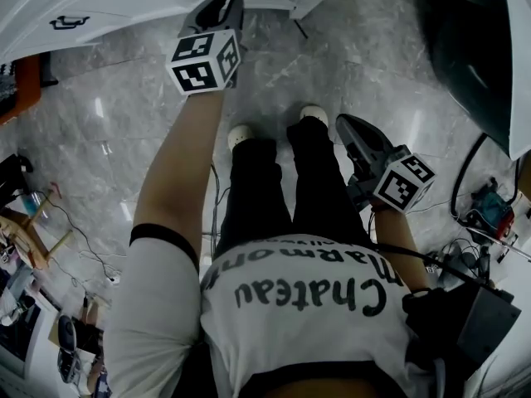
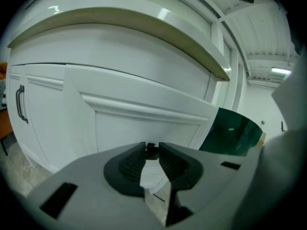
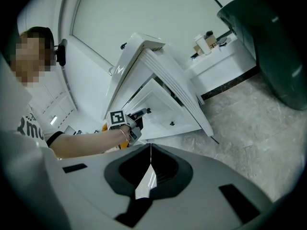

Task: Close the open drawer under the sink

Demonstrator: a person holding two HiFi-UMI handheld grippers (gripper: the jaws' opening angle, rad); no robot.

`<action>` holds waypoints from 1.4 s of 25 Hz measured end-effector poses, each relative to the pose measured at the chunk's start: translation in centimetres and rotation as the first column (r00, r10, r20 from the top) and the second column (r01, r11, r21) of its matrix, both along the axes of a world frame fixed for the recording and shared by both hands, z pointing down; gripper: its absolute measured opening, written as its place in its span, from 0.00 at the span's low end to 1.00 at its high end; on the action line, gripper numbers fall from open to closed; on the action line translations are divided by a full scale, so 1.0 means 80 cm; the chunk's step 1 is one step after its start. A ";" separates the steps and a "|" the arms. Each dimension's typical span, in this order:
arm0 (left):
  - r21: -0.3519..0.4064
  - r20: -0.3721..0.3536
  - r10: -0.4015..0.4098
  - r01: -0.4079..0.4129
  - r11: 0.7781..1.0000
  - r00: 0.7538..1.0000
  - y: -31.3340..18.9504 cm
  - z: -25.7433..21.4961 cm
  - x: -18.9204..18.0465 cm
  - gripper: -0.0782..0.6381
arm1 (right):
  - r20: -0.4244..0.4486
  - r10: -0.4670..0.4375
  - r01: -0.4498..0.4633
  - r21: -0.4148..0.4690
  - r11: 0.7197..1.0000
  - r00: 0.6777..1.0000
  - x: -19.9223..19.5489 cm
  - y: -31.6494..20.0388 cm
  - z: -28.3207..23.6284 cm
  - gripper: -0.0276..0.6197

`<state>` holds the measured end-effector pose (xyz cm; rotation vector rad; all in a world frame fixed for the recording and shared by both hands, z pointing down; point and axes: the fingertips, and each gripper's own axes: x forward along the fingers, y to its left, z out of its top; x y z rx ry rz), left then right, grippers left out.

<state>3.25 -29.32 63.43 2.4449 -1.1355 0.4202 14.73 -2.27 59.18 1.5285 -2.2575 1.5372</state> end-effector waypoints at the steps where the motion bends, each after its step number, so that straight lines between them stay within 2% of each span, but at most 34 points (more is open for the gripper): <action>1: 0.002 0.001 -0.001 0.001 1.000 1.000 -0.004 0.000 0.001 0.23 | -0.002 0.002 -0.002 0.002 1.000 1.000 0.002 -0.001 0.001 0.06; 28: 0.027 0.005 -0.017 0.017 0.999 1.000 -0.051 -0.001 0.017 0.23 | 0.012 0.040 -0.040 -0.006 0.999 0.999 0.022 -0.018 0.013 0.06; 35: 0.019 -0.017 -0.014 0.014 1.000 1.000 -0.051 -0.001 0.017 0.24 | 0.012 0.039 -0.039 -0.007 0.999 0.999 0.023 -0.017 0.015 0.06</action>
